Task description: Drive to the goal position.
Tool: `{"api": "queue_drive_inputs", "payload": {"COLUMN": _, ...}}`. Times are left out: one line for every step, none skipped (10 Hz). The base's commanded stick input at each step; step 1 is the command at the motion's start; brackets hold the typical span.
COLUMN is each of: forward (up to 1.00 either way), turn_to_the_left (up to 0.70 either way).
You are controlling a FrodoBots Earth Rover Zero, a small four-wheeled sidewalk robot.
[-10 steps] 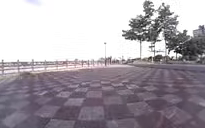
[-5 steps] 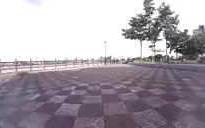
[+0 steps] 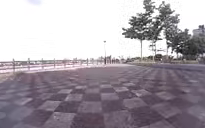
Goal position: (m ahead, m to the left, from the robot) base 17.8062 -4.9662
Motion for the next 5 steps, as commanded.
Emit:
{"api": "queue_drive_inputs", "payload": {"forward": 0.70, "turn_to_the_left": 0.01}}
{"api": "queue_drive_inputs", "payload": {"forward": 0.70, "turn_to_the_left": 0.01}}
{"api": "queue_drive_inputs", "payload": {"forward": 0.70, "turn_to_the_left": 0.01}}
{"api": "queue_drive_inputs", "payload": {"forward": 0.70, "turn_to_the_left": 0.01}}
{"api": "queue_drive_inputs", "payload": {"forward": 0.70, "turn_to_the_left": 0.01}}
